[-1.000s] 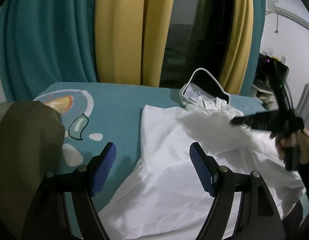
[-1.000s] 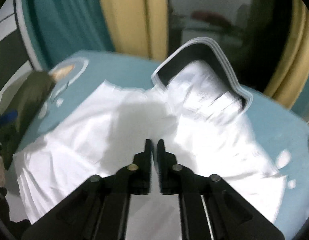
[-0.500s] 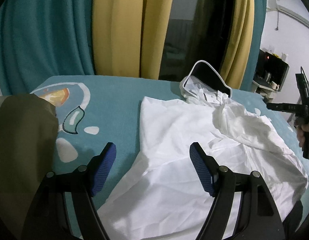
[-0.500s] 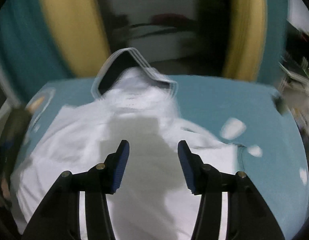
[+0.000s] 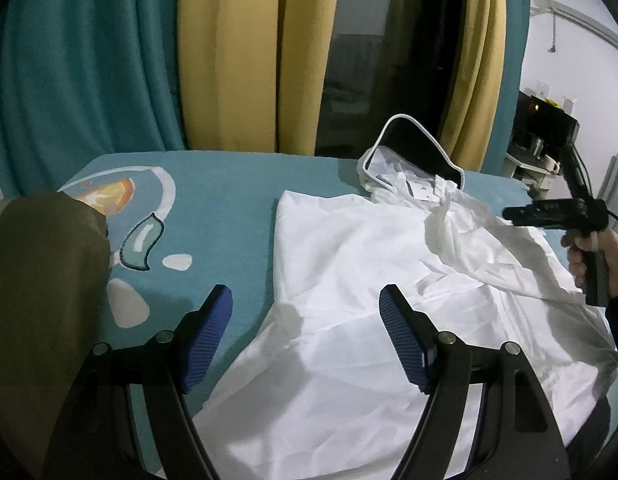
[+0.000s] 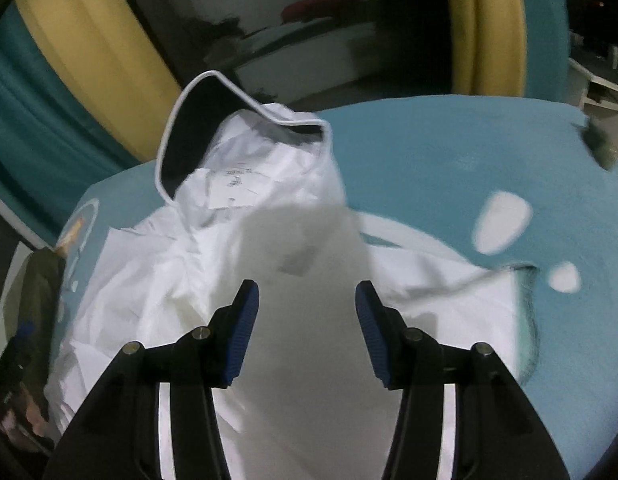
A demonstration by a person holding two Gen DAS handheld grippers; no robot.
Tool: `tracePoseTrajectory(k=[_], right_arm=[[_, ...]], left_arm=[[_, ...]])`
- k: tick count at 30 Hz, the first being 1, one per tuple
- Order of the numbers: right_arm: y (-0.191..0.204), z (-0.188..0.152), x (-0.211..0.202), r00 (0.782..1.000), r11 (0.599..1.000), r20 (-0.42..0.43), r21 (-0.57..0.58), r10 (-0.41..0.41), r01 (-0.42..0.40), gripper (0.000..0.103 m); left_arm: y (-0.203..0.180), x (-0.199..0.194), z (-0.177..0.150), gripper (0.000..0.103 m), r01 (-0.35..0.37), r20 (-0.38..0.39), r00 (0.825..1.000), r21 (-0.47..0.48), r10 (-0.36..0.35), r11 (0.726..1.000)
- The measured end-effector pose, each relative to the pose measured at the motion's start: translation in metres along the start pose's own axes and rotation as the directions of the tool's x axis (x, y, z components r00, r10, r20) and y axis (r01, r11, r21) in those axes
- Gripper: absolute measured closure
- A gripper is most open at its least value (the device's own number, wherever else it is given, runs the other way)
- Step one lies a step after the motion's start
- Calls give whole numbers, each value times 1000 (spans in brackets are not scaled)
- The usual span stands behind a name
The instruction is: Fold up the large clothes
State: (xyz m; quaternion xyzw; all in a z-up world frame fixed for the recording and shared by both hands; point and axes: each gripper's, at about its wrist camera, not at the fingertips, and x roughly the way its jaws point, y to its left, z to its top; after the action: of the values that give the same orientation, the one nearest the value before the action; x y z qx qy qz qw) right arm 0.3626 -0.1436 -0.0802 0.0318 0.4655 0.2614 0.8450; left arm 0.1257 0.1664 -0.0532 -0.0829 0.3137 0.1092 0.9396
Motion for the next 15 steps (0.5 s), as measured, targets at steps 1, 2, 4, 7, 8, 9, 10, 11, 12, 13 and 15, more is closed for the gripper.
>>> tracePoseTrajectory(k=[1,2,4,7,8,9,10,11,12,13,15], right_arm=[[1,2,5,1000,1000,-11,6,10,-10,52],[4,6,14,999,1000,-24,14,21,-21,52],[8,9,28,999,999,-41,23,27,-26,53],[14,14,39,998,999,-39,8,53,-52,89],[16,16,38,998,999,-36,1,47,-47,97],[21,19,36,999,999,-19,-15,42,-42,97],[29,22,31,999,998,10,-38,44,-43,97],[39,25,23,998,997,41,-67,44,-41,97],[51,29,15,996,994,69,-97,53,-46,97],[60,31,7,993,991,90,-118,74,-63,97],[87,37,-8,983,977,131,-183,130,-105,97]], left_arm=[[1,0,0,24,-3,-2,1000,-2,3,1000],[3,2,0,24,-4,-3,1000,-3,4,1000],[7,3,0,24,-8,-7,1000,-7,8,1000],[15,5,-1,24,-12,-10,1000,-14,12,1000],[18,5,-1,24,-15,-11,1000,-17,15,1000],[21,5,-2,24,-18,-11,1000,-21,18,1000],[23,5,-2,24,-20,-11,1000,-24,19,1000],[26,5,-2,24,-21,-12,1000,-28,21,999],[28,5,-3,24,-22,-13,1000,-31,22,999],[30,5,-3,24,-24,-14,1000,-34,23,999],[32,5,-4,24,-23,-15,1000,-37,23,999]])
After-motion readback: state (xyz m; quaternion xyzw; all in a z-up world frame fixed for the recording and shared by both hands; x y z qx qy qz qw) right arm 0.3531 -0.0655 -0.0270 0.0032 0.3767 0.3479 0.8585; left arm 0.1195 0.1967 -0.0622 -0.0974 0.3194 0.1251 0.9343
